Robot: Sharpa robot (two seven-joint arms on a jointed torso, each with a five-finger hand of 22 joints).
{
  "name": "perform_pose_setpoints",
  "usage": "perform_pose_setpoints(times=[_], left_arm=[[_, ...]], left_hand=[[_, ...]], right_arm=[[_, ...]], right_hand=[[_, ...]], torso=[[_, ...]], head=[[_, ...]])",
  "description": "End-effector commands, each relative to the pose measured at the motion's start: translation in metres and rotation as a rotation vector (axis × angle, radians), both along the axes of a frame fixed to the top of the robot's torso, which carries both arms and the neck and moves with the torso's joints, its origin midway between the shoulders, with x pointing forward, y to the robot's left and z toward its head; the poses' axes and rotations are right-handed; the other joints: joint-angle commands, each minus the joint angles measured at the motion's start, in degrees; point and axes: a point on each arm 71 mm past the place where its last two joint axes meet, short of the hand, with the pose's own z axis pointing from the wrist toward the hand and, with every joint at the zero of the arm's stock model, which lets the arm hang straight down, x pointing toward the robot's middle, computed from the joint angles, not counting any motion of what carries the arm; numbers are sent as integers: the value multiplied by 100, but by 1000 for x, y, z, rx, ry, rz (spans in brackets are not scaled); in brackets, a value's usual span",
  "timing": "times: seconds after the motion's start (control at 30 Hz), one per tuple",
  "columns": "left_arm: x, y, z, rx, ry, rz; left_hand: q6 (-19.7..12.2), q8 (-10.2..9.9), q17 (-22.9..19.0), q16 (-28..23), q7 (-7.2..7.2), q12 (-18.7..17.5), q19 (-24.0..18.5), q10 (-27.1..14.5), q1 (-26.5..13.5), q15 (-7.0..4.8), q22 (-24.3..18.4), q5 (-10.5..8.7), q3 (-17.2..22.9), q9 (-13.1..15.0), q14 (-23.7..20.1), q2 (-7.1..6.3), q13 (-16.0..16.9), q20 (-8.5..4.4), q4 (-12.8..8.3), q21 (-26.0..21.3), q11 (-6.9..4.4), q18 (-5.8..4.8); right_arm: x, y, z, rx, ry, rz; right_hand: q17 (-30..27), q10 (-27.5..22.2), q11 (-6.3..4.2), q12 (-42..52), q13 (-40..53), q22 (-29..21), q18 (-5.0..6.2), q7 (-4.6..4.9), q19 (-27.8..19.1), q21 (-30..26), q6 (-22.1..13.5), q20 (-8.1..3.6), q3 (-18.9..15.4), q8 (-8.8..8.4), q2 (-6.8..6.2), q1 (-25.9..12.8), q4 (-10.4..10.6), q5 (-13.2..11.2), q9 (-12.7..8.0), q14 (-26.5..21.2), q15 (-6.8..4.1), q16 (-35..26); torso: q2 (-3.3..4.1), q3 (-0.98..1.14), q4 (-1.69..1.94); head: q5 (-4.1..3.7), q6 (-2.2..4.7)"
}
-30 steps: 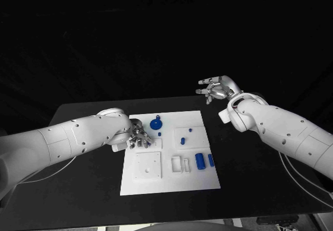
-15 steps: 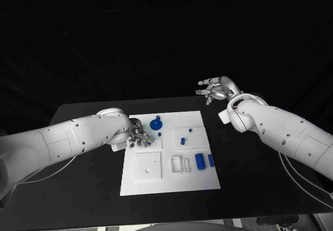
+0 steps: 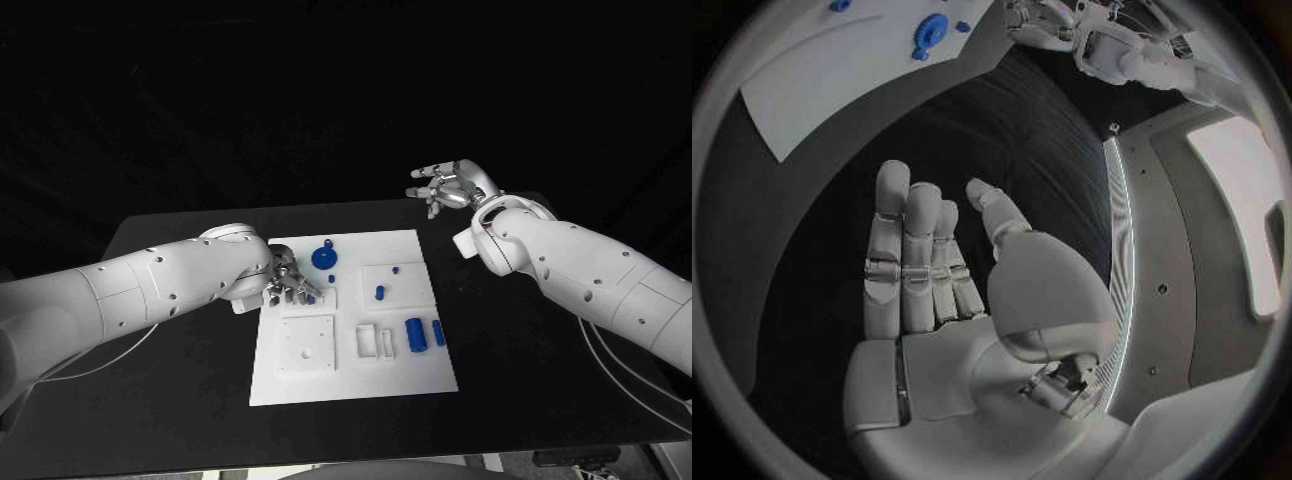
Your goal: Assemble the parts on the task board
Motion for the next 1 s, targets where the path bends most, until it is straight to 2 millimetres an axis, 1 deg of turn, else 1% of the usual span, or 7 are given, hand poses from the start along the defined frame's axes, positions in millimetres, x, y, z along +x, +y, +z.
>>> perform_pose_setpoints(times=[0.03,0.43,0.47,0.73,0.8,0.9,1.0], left_arm=[[0,-2,1,-25,-11,-2],[2,1,5,-56,-43,22],[3,1,6,-61,-47,25],[2,7,21,-109,-82,48],[2,8,24,-113,-83,48],[0,10,28,-109,-83,44],[-1,10,29,-99,-82,36]], left_hand=[[63,-25,8,-18,1,13,24,283,76,-2,103,-24,-49,-14,-33,-50,-23,-6,93,-13,-26,-87],[-89,-76,-37,-81,55,8,13,281,175,-2,98,-23,-18,-152,-66,-164,-71,-11,213,-29,9,-87],[-120,-67,-58,-107,71,-25,12,285,203,-1,95,-23,-3,-326,-66,-205,-95,-10,274,-43,16,-87],[-734,-97,-488,-508,253,-427,-99,153,166,19,43,-23,-90,-699,-315,-272,-193,-6,290,-189,77,-87],[-1154,-96,-527,-560,370,-509,-125,118,110,36,28,-23,-127,-885,-361,-333,-203,4,305,-233,145,-87],[-1114,-87,-658,-544,394,-734,-45,180,63,42,0,-21,-135,-1511,-384,-348,-80,15,291,-423,155,-87],[-1369,-78,-673,-535,457,-747,-53,164,40,58,21,-21,-123,-1588,-400,-353,-47,24,319,-448,182,-87]], right_arm=[[0,2,0,-4,-1,15],[-1,2,-2,-4,1,15],[-1,2,-2,-4,1,15],[-1,-2,-2,-7,2,8],[-1,-3,-2,-8,2,7],[-1,-4,-2,-8,2,6],[-2,-5,-2,-9,3,5]], right_hand=[[-9,-35,0,-8,-8,2,-20,21,-32,19,-45,2,26,-23,-12,-37,-4,19,2,-53,-1,-29],[-9,-35,0,-8,-8,2,-20,21,-32,19,-45,2,26,-23,-12,-37,-4,19,2,-53,-1,-29],[-9,-35,0,-8,-8,2,-20,21,-32,19,-45,2,26,-23,-12,-37,-4,19,2,-53,-1,-29],[-11,-34,1,-7,-9,-4,-20,23,-31,17,-68,3,15,-23,-10,-40,2,13,2,-54,0,-31],[-11,-34,1,-7,-9,-4,-20,23,-31,17,-68,3,15,-23,-10,-40,2,13,2,-54,0,-31],[-11,-34,1,-7,-9,-4,-20,23,-31,17,-68,3,15,-23,-10,-40,2,13,2,-54,0,-31],[-11,-34,1,-7,-9,-4,-20,23,-31,17,-68,3,15,-23,-10,-40,2,13,2,-54,0,-31]], torso=[[-2,0,-1],[-4,-1,-8],[-4,-1,-8],[-9,9,10],[-11,6,10],[-9,5,2],[-1,2,-1]], head=[[1,3],[7,18],[9,19],[0,36],[7,37],[15,43],[18,44]])
